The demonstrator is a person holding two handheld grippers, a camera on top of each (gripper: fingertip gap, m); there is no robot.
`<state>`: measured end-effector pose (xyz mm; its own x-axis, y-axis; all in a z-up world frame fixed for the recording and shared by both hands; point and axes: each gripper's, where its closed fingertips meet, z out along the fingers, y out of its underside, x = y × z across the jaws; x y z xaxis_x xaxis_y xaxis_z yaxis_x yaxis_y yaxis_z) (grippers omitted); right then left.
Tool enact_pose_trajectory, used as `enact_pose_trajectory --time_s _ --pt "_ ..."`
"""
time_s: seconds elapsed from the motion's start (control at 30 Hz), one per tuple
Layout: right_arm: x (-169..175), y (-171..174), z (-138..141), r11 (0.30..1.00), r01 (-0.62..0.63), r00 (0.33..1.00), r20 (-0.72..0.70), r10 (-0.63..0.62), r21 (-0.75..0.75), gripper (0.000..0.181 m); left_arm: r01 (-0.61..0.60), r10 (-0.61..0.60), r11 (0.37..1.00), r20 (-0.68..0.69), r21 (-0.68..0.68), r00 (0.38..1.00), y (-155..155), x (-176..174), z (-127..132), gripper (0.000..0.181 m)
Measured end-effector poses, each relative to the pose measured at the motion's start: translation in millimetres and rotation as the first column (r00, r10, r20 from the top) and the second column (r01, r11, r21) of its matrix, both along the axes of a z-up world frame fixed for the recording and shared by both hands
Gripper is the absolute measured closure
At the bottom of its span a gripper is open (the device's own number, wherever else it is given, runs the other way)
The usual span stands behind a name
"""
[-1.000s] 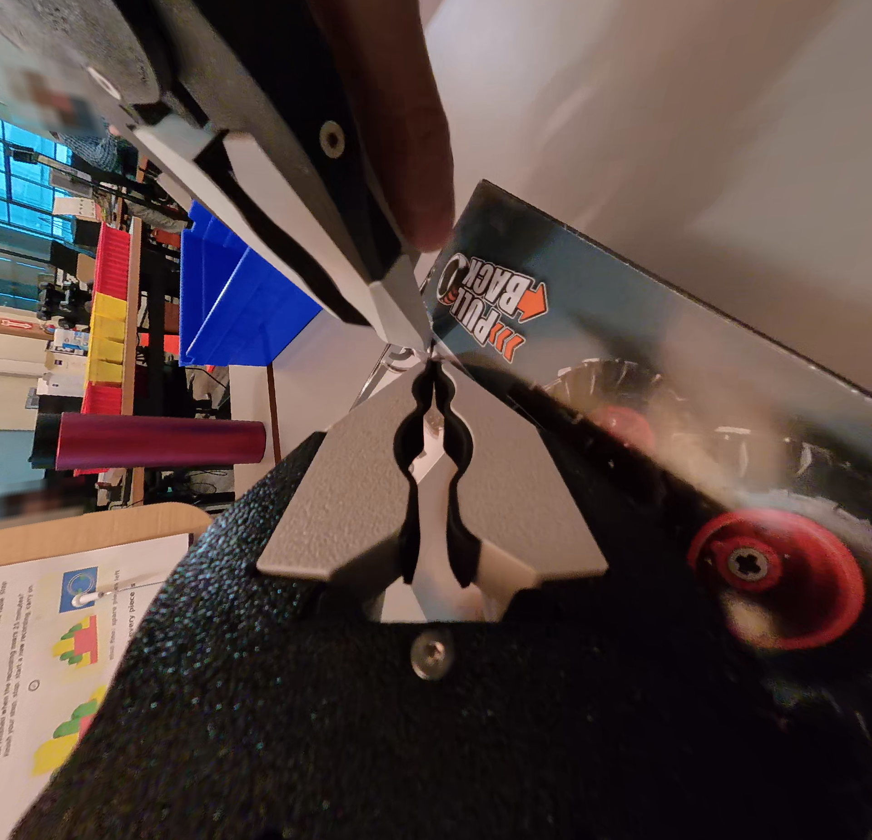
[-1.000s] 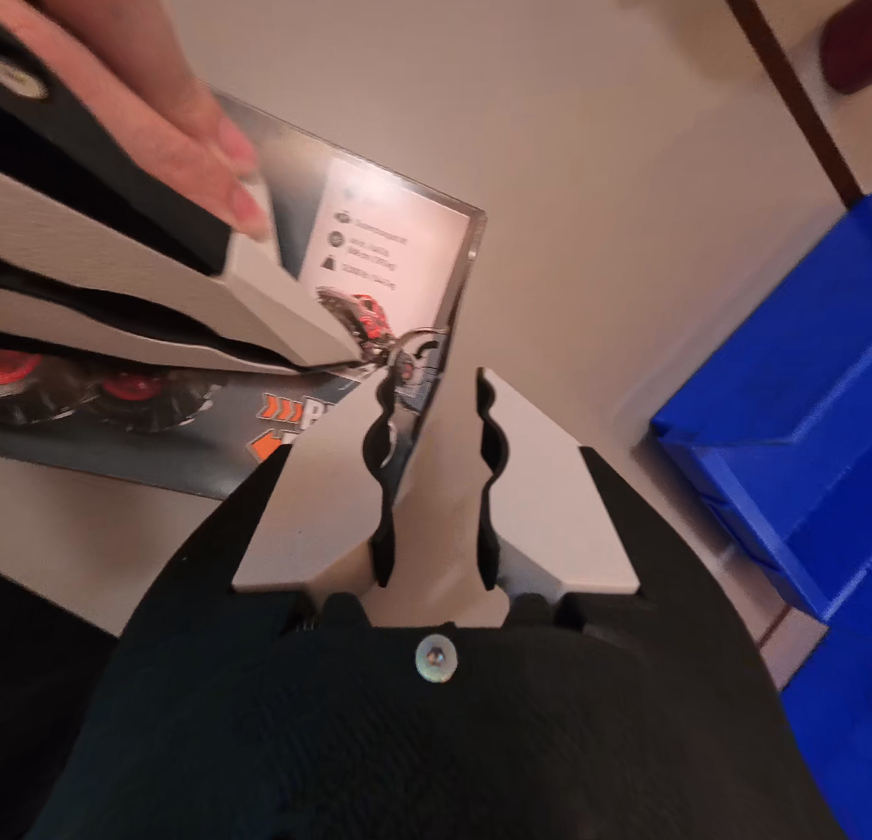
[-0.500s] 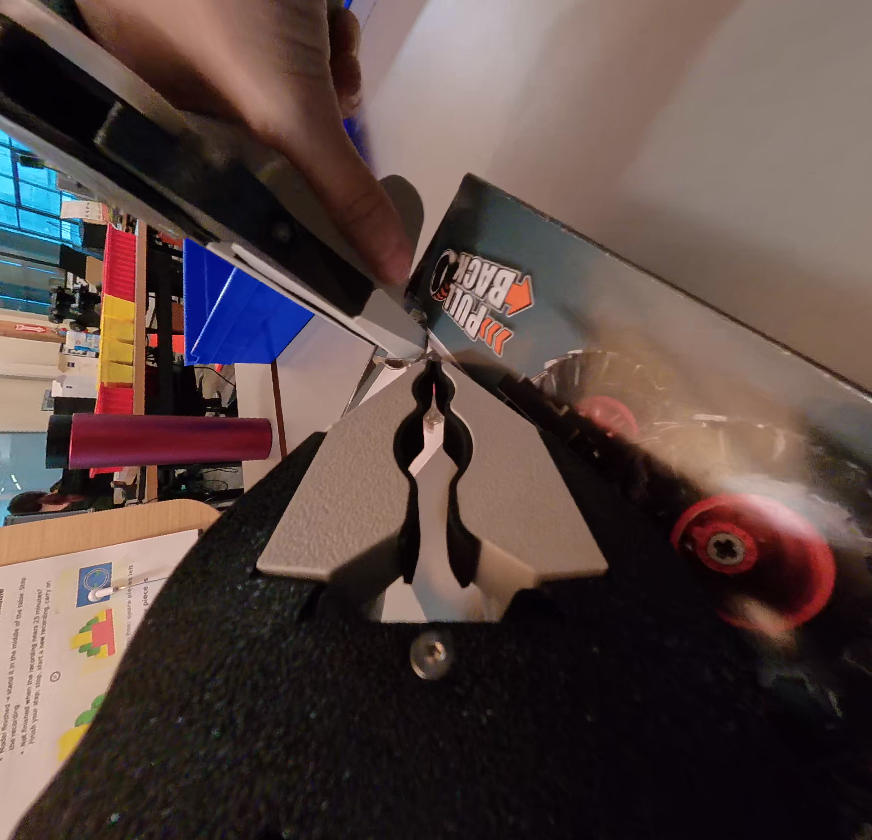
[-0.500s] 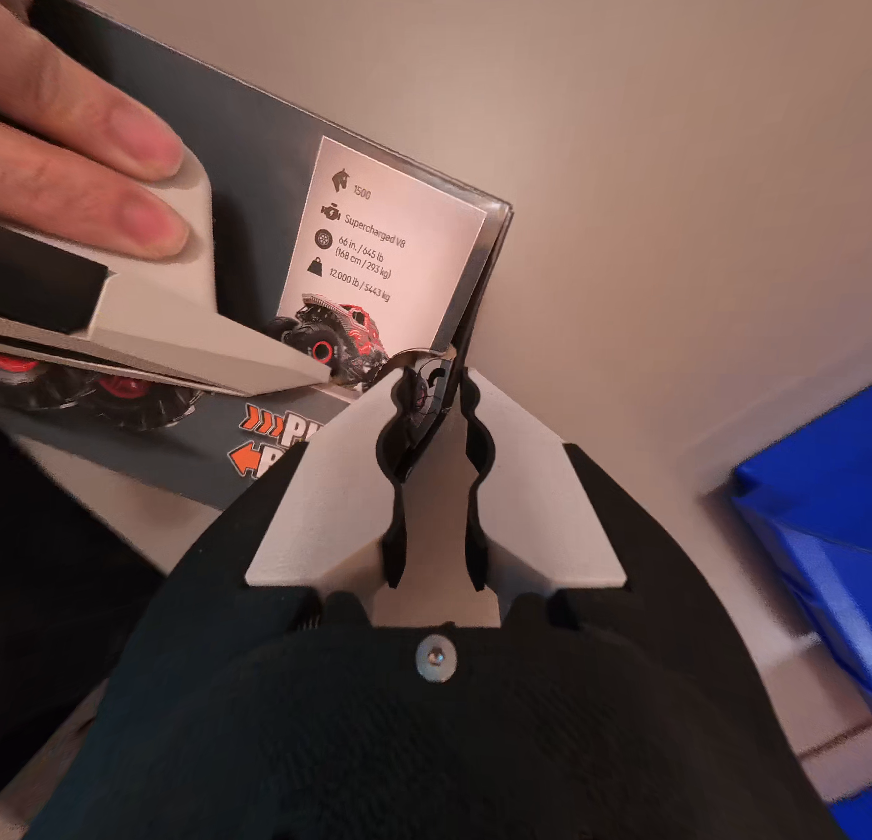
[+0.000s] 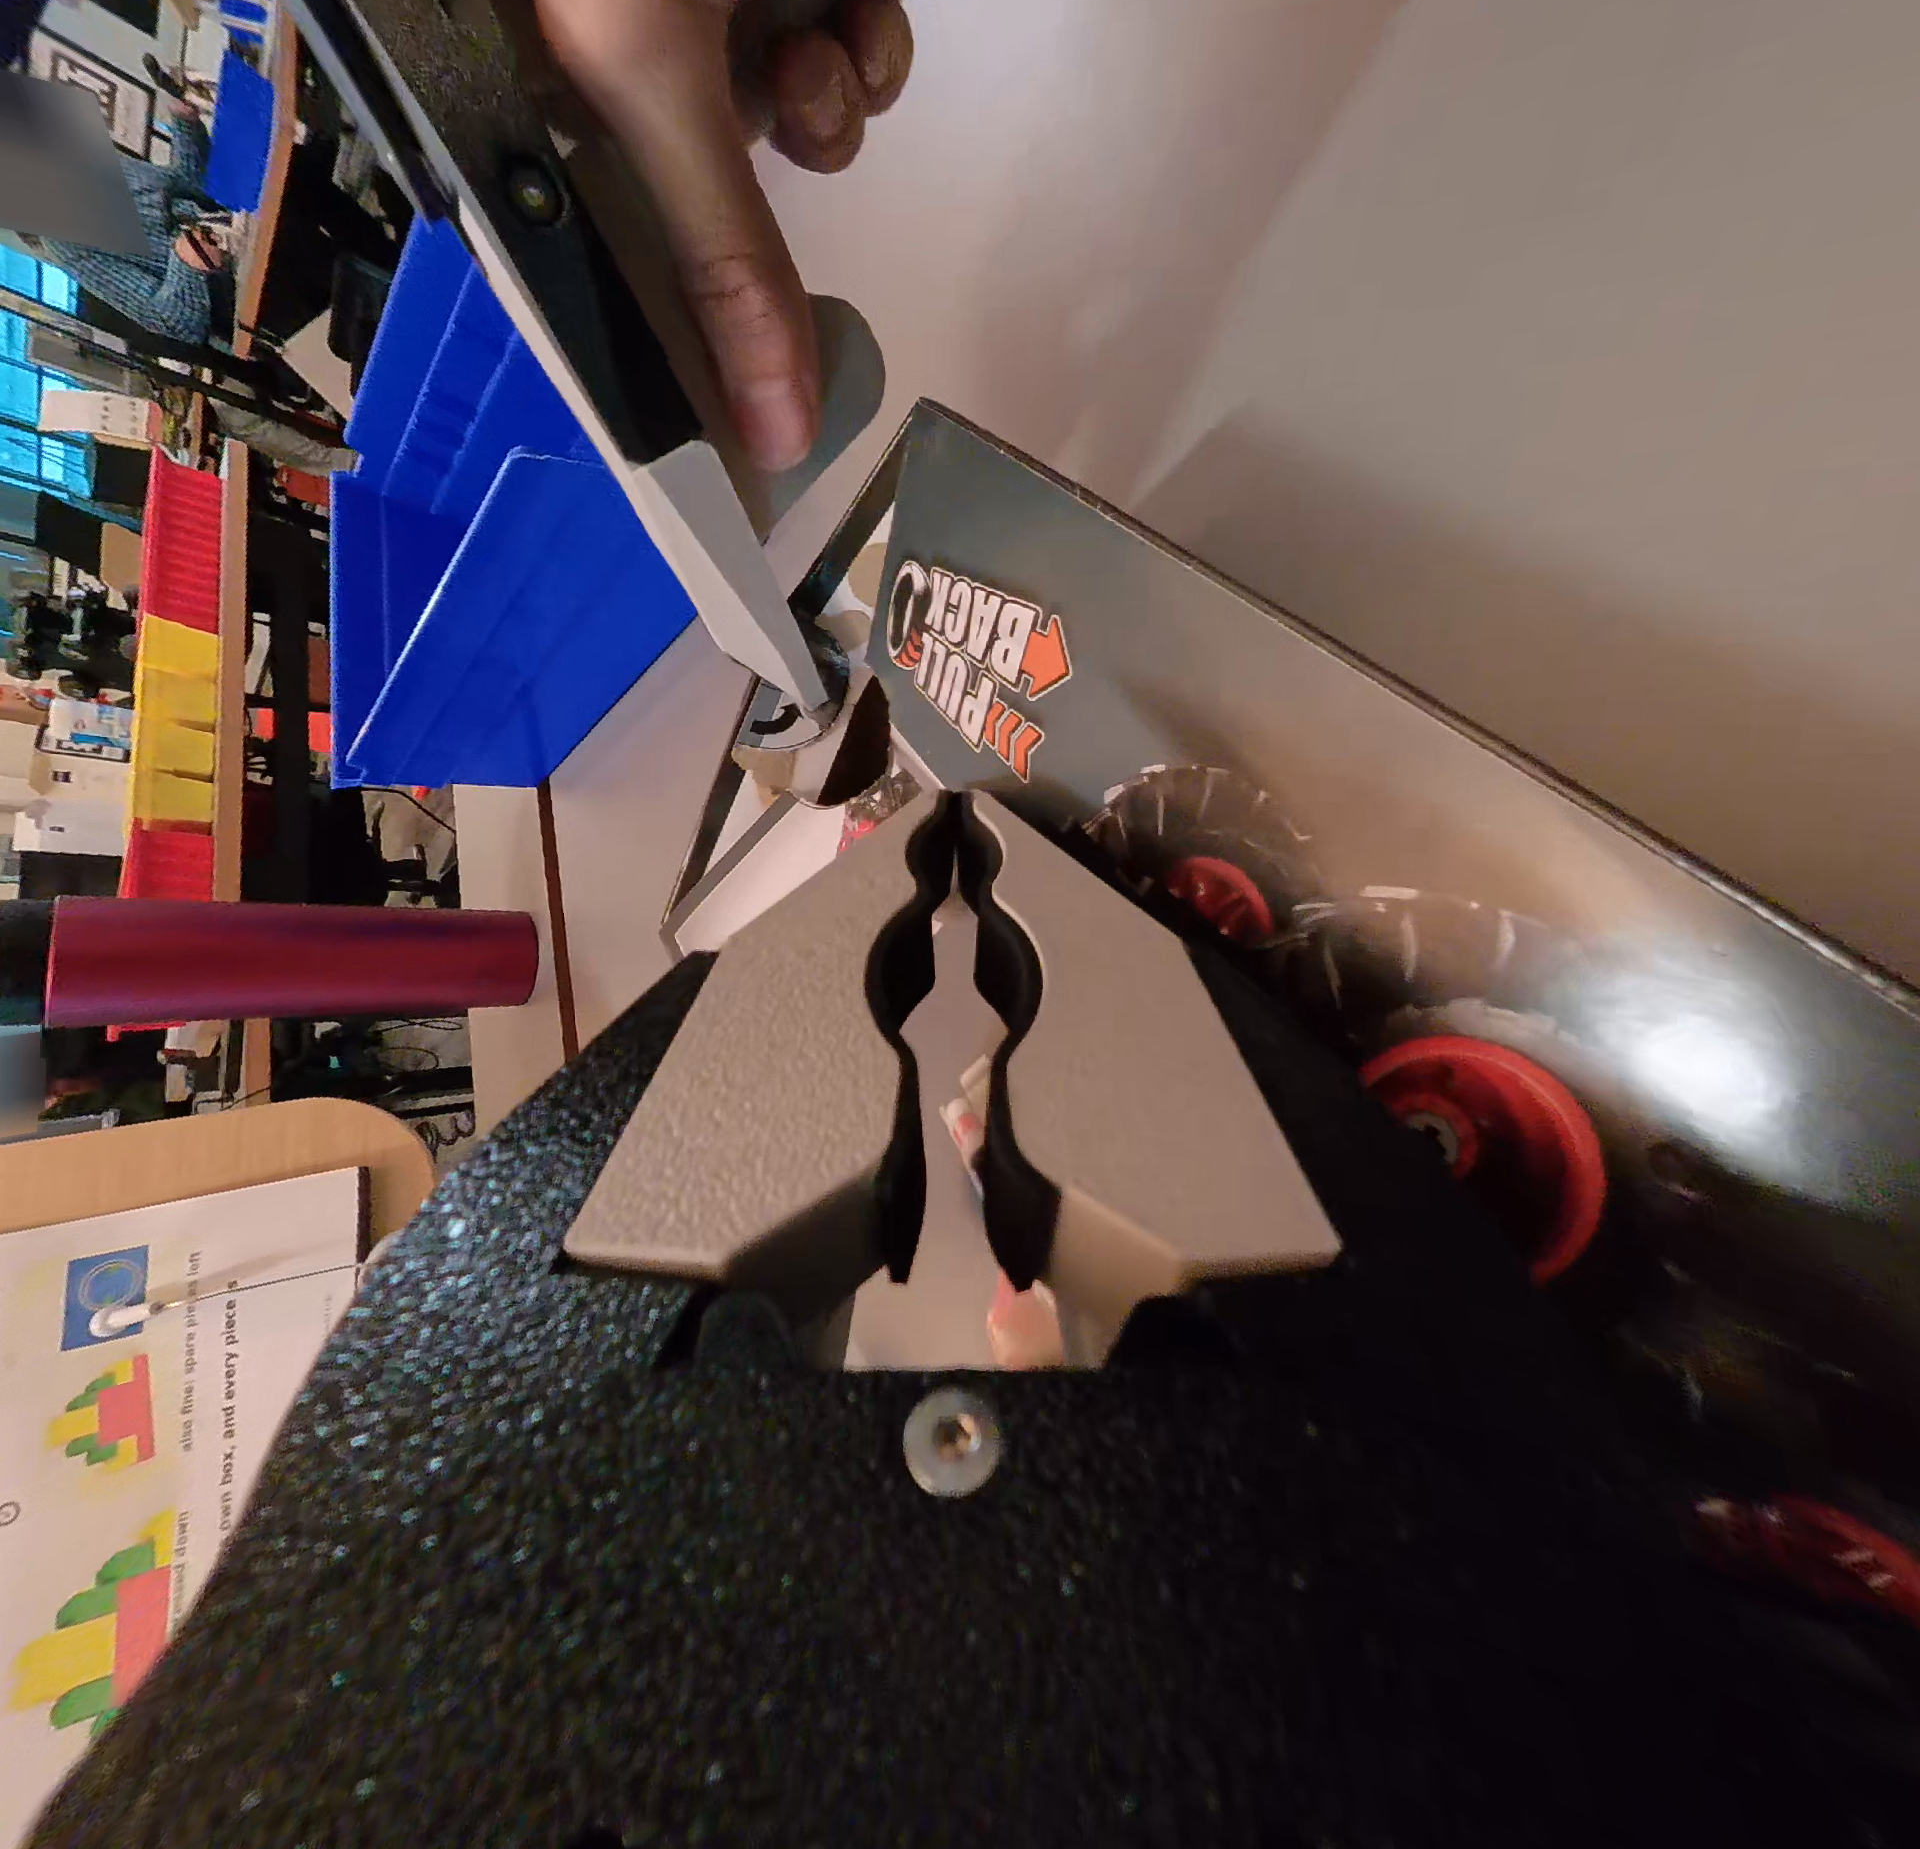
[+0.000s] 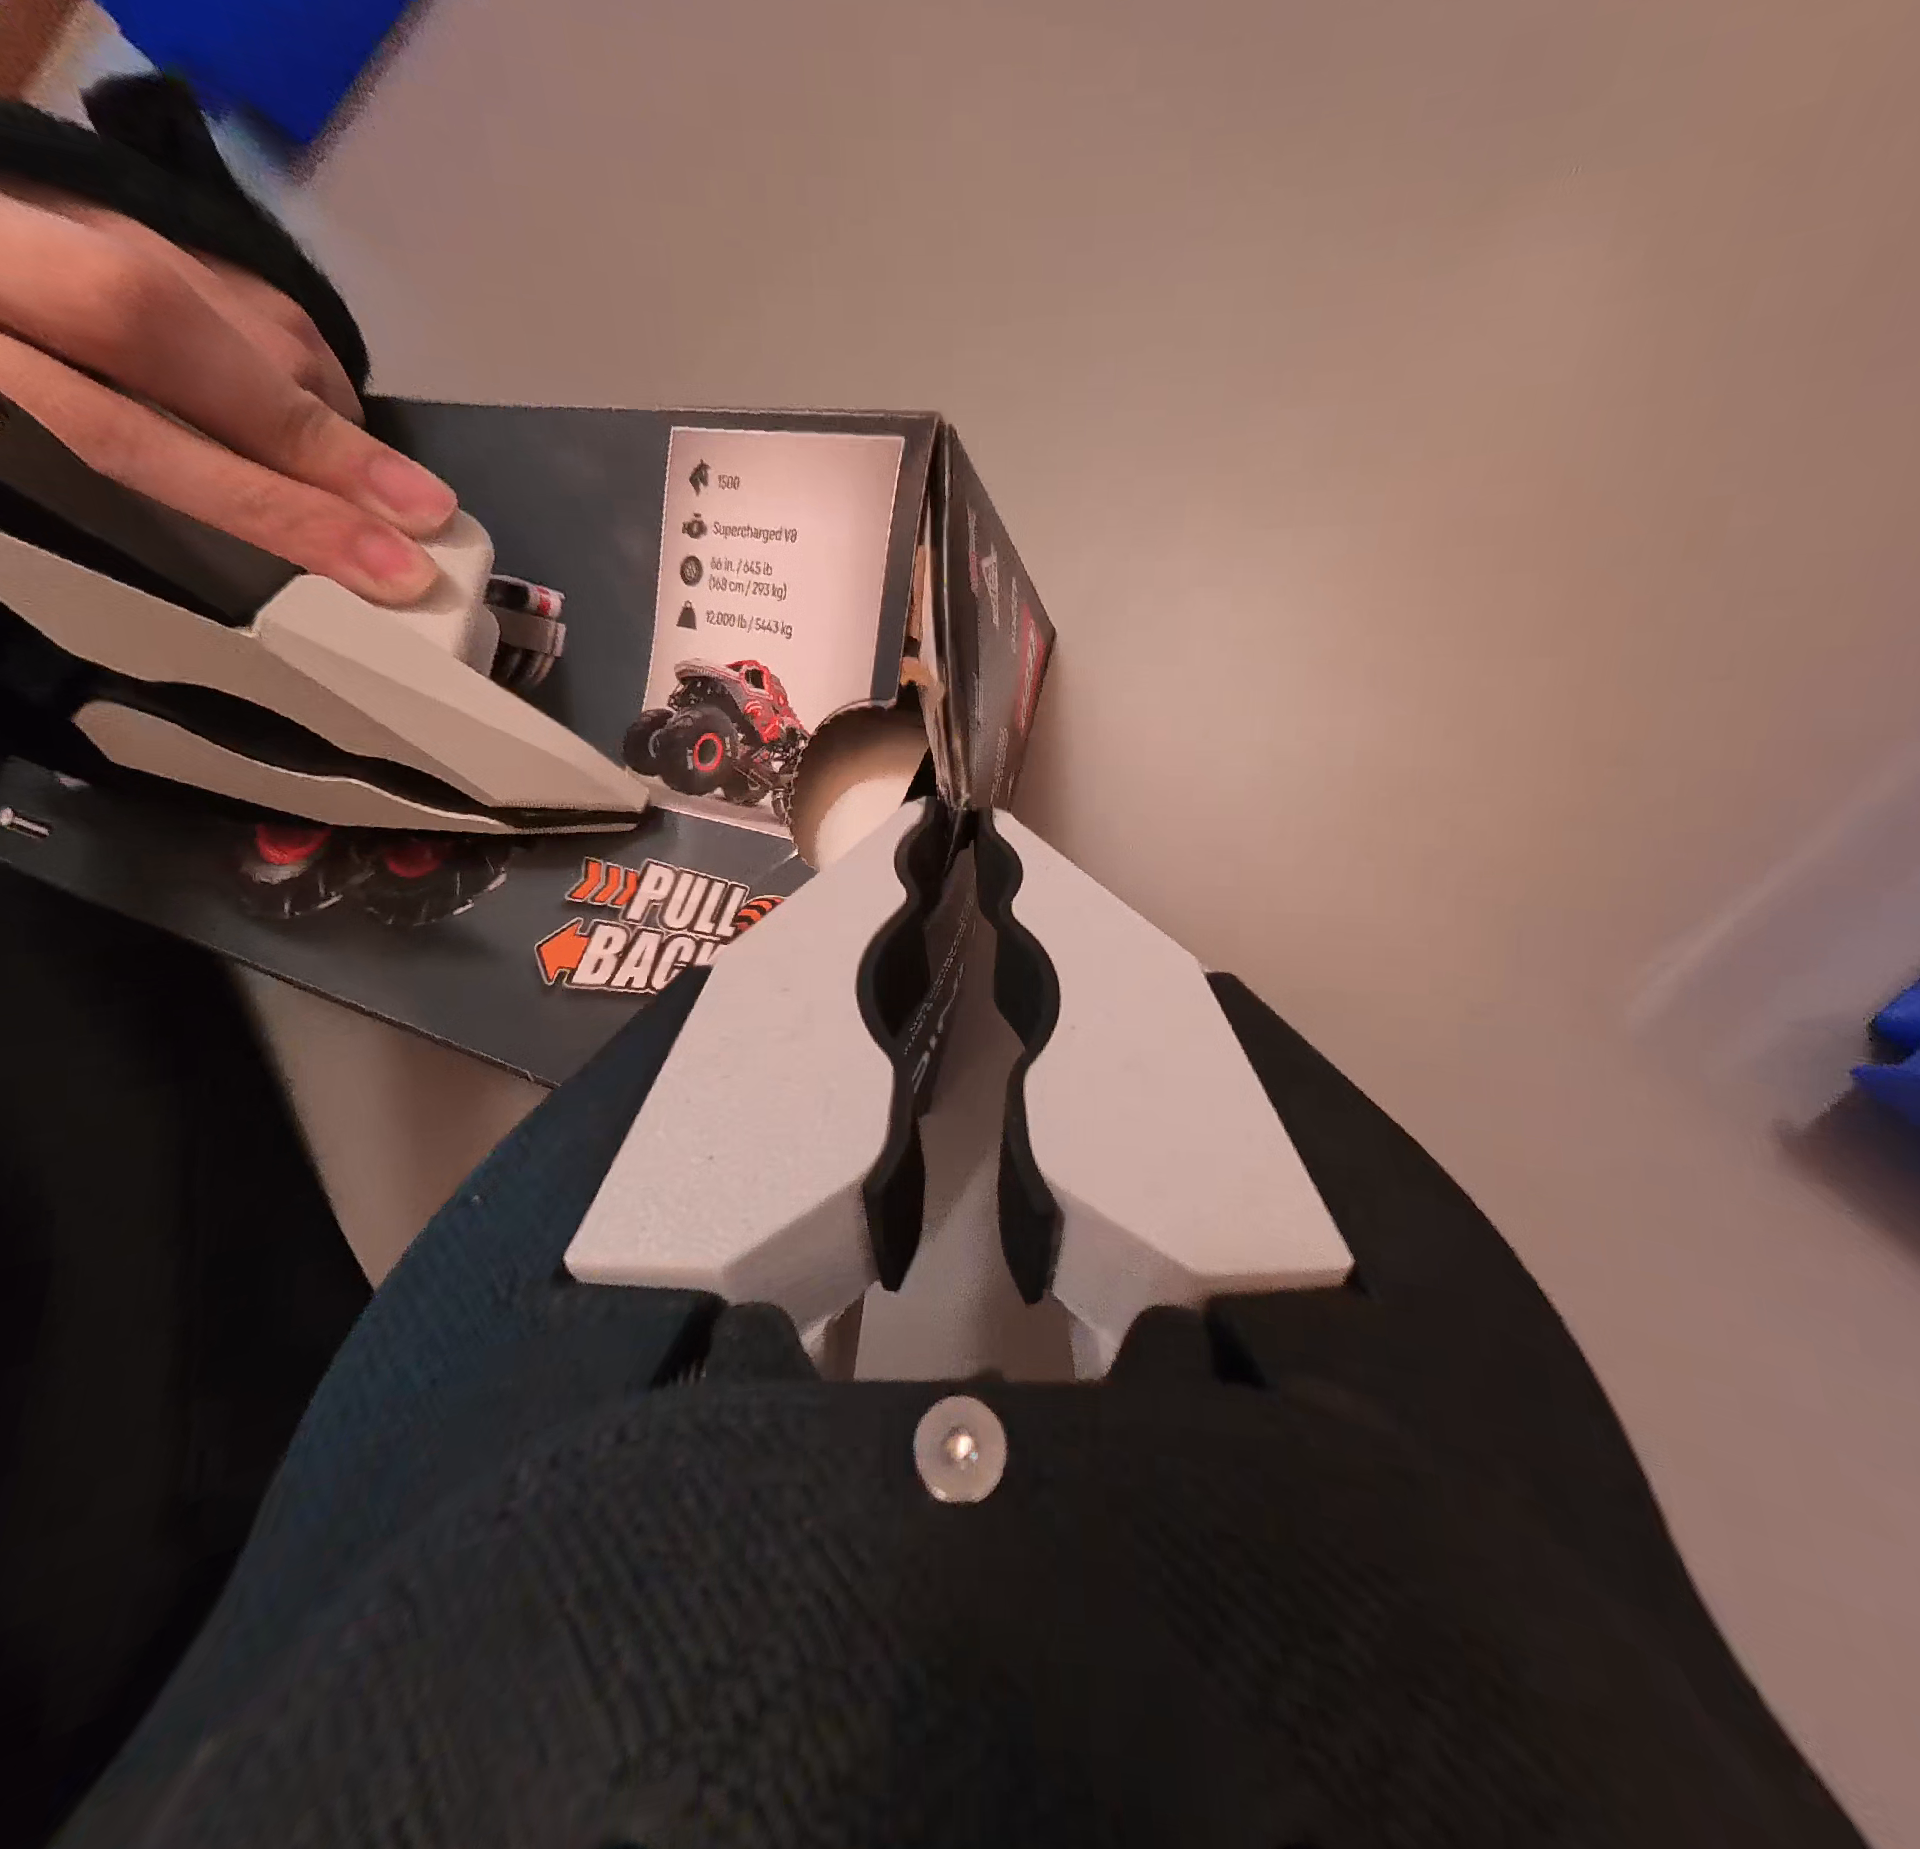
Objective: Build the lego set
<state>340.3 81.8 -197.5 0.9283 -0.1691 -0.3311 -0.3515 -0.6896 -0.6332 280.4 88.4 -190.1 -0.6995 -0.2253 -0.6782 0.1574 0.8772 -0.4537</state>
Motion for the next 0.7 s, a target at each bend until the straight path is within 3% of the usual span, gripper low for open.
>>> enact_pose_trajectory --time_s 0.17,0.3,0.47,0.7 --pt "-2 2 1 1.000 0.008 1.000 0.012 -0.008 0.016 0.177 0.006 -0.005 1.000 0.024 -0.007 1.000 0 -1 4 0.181" --pt "-11 7 4 0.984 -0.026 0.997 0.069 0.039 -0.174 0.169 0.019 -0.019 1.000 0.056 -0.012 0.998 0 0 10 0.181" --pt "-9 11 4 0.911 -0.094 0.947 0.245 0.206 -0.402 0.164 0.008 -0.016 0.998 0.134 0.054 0.991 2 5 12 0.181" --pt "-9 11 4 0.934 -0.001 0.896 0.415 0.160 -0.358 0.164 -0.001 -0.006 0.998 0.119 0.059 0.993 4 6 10 0.181"
